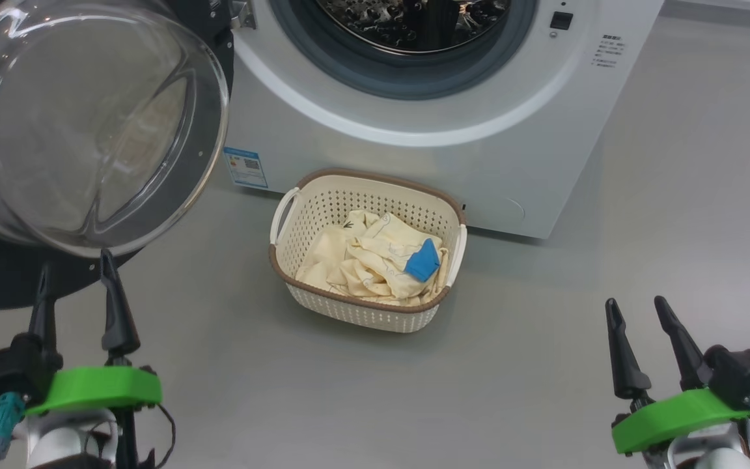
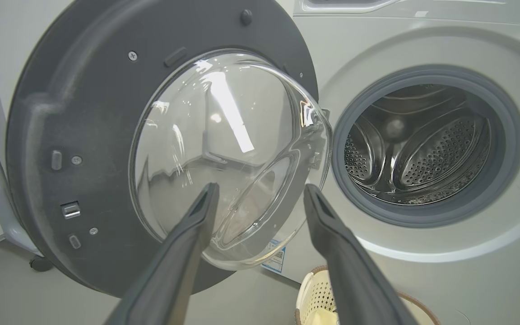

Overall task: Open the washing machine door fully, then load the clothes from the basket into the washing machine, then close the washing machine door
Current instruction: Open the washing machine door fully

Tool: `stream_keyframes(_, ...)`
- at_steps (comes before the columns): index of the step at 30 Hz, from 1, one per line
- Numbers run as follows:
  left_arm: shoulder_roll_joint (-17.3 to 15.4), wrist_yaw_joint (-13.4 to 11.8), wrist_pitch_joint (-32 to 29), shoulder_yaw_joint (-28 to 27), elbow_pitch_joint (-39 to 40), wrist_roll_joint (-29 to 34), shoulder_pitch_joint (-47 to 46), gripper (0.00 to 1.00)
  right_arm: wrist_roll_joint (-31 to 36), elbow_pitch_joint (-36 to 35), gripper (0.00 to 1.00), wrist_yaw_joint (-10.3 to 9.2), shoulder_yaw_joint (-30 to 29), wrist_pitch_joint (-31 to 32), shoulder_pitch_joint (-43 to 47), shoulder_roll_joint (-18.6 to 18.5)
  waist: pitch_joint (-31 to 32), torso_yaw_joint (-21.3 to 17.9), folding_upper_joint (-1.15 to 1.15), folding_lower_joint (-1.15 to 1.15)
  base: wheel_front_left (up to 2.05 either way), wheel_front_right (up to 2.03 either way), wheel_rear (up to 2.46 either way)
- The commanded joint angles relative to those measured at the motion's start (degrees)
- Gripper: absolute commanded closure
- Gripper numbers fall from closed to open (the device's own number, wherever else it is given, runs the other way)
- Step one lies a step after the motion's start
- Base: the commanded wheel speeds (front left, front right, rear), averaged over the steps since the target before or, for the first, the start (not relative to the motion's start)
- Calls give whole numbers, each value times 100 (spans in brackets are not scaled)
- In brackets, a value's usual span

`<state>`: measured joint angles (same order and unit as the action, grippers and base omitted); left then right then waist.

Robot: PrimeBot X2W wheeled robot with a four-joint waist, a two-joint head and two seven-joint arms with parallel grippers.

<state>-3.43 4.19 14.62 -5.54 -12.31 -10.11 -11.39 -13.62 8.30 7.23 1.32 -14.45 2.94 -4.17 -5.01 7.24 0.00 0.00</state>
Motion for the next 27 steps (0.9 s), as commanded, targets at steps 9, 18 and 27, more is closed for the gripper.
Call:
stream_keyframes(9, -47, 256, 38, -159, 516, -291, 735, 0, 41, -242, 0, 25, 85, -55, -106, -2, 70, -572, 0, 0, 0, 0, 0)
stream_keyframes(18, 8, 326, 38, 52, 956, -450, 1475, 0, 71, -300, 0, 25, 42, -55, -63, 39, 105, -1115, 0, 0, 0, 0, 0)
stream_keyframes(27, 18, 328, 38, 5, 1076, -648, 1861, 0, 89, -348, 0, 25, -12, -55, 63, 78, 115, -1496, 0, 0, 0, 0, 0)
